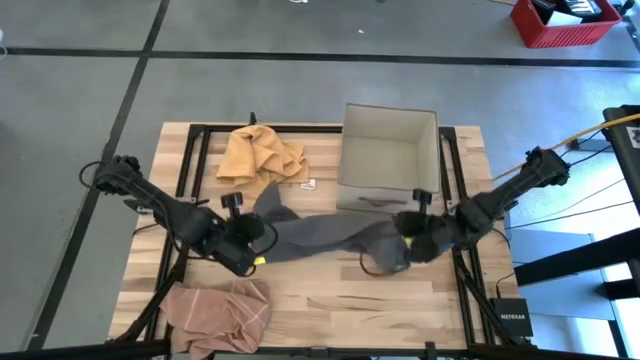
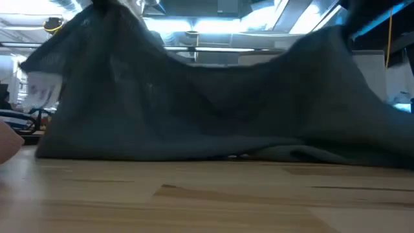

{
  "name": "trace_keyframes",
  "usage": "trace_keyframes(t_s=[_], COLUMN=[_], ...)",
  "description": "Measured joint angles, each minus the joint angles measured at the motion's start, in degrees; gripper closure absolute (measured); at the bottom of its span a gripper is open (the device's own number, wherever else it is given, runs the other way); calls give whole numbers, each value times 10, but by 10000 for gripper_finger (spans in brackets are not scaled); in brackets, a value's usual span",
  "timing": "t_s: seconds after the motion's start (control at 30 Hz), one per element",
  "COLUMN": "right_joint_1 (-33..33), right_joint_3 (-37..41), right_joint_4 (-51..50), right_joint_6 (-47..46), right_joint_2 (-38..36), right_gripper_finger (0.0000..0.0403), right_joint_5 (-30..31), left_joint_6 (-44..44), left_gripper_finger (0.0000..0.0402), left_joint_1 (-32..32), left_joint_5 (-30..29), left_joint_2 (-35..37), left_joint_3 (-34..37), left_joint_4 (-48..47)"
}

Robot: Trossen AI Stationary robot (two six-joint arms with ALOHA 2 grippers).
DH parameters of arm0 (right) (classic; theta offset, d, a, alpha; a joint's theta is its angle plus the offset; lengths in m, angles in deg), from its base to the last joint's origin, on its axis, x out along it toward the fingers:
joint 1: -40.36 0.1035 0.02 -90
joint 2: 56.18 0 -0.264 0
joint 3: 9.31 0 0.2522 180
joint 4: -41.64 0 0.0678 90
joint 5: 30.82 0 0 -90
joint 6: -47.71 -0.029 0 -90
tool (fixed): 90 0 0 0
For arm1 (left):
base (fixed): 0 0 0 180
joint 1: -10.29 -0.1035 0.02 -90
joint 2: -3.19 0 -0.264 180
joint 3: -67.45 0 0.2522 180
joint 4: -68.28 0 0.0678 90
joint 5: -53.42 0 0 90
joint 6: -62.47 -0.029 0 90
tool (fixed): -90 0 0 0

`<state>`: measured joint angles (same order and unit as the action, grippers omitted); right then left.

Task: Fold towel
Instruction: Fold the gray towel

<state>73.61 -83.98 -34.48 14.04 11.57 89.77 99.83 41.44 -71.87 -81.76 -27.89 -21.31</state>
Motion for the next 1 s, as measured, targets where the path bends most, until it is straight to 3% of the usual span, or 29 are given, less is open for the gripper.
trace_keyframes(t_s=[0.23, 0.43, 0.53, 0.63, 0.8, 1.0], right_joint_1=[42, 21, 5, -3, -3, -15], right_joint_3=[51, 26, 3, 1, 18, 19], right_joint_4=[38, 2, 43, 208, 524, 720], right_joint_6=[-115, -178, -188, -106, 171, 378], right_joint_2=[5, 3, 3, 11, 91, 224], right_gripper_finger=[382, 307, 272, 247, 227, 218], right_joint_5=[-93, -212, -258, -211, -104, 78], left_joint_6=[-85, -107, -104, -107, -127, -122], left_gripper_finger=[397, 397, 397, 397, 396, 396], left_joint_1=[11, -18, -41, -56, -62, -63], left_joint_5=[43, 43, 42, 42, 47, 57], left_joint_2=[0, 0, 0, -5, -19, -19], left_joint_3=[78, 130, 148, 154, 155, 155], left_joint_4=[274, 393, 442, 476, 502, 498])
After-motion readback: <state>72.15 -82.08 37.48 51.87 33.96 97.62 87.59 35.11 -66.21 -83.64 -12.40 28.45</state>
